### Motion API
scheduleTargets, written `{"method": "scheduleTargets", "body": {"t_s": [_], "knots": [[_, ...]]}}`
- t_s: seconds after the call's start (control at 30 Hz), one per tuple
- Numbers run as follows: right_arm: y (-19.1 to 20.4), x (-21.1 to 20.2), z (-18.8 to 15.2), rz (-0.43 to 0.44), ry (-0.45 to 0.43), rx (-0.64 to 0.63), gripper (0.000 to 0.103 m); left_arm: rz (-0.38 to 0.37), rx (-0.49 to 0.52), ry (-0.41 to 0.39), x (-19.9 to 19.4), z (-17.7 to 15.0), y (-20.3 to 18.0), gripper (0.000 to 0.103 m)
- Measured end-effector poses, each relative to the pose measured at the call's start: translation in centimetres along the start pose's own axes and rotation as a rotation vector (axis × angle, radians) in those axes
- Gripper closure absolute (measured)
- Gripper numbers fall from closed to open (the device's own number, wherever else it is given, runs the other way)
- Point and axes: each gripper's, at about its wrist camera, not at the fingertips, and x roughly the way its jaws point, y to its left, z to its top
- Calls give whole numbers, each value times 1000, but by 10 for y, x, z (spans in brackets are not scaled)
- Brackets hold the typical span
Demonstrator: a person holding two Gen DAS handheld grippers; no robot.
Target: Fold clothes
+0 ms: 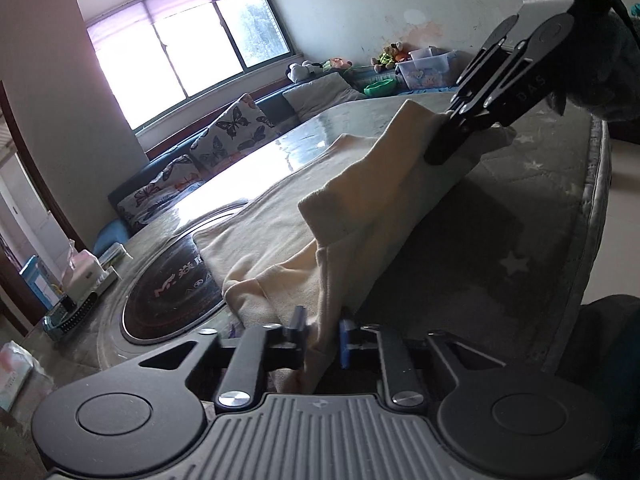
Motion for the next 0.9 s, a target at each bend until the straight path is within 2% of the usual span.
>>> {"method": "scheduleTargets", "body": {"t_s": [0.27, 0.43, 0.5, 0.73, 0.9], "knots": [[9, -27, -7, -6, -53, -9, 95, -49, -40, -40, -30, 7, 3, 93], [21, -57, -14, 33, -46, -26, 95, -118, -64, -36, -62, 5, -1, 93], [27, -68, -17, 55, -29, -29, 95, -124, -74, -29, -66, 6, -1, 93], [13, -59, 4, 39, -27, 10, 95, -43, -136, -63, -38, 34, 23, 93], [-18, -35, 34, 15, -26, 40, 95, 33, -194, -58, 3, 63, 48, 93]]}}
